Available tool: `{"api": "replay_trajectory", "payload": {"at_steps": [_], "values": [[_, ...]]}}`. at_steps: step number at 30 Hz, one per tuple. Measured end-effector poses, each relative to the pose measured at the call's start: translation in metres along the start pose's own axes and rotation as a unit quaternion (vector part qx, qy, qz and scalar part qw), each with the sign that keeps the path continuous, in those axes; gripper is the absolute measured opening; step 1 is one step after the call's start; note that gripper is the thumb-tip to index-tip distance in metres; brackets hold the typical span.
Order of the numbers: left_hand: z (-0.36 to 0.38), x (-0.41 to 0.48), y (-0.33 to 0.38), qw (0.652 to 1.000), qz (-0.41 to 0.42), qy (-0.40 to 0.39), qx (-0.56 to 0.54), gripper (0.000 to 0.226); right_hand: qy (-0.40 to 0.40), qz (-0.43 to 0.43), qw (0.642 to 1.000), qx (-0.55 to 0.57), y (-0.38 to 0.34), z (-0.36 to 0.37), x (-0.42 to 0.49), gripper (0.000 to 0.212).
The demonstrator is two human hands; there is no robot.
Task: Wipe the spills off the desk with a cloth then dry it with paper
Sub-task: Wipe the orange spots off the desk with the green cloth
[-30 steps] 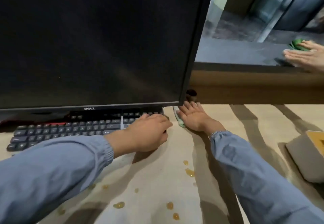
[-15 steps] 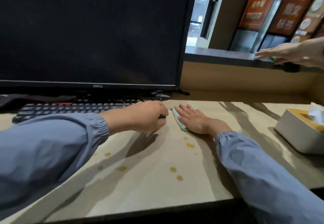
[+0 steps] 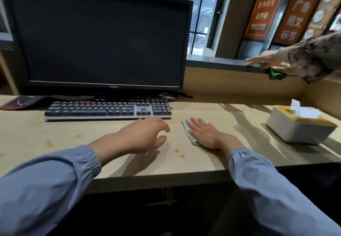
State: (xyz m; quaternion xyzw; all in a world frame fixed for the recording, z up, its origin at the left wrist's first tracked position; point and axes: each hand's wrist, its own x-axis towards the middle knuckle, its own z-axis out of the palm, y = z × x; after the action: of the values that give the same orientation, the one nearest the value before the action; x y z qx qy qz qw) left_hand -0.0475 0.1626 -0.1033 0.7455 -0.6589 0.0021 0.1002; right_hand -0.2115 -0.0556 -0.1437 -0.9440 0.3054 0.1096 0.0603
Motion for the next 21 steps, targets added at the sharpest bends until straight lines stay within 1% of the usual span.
{"api": "replay_trajectory", "payload": {"at_steps": [3,6,11,16,21], "values": [[0.013,-0.012,0.002,0.999,-0.014,0.022,-0.031,0.037,0.007,0.001,1.0,0.006,-0.003,0.005,-0.011,0.058],[0.03,-0.022,0.007,0.998,-0.031,0.05,-0.036,0.037,0.016,0.007,1.0,0.01,-0.005,0.011,-0.021,0.058],[0.057,-0.032,0.019,0.989,-0.054,0.132,-0.043,0.038,0.024,0.014,1.0,0.01,-0.006,0.025,-0.036,0.058],[0.076,-0.041,0.024,0.979,-0.054,0.198,-0.021,0.04,0.037,0.015,0.999,0.013,-0.013,0.034,-0.056,0.057],[0.086,-0.052,0.015,0.969,-0.077,0.233,-0.006,0.046,0.049,0.012,0.998,0.023,-0.016,0.044,-0.078,0.056]]}}
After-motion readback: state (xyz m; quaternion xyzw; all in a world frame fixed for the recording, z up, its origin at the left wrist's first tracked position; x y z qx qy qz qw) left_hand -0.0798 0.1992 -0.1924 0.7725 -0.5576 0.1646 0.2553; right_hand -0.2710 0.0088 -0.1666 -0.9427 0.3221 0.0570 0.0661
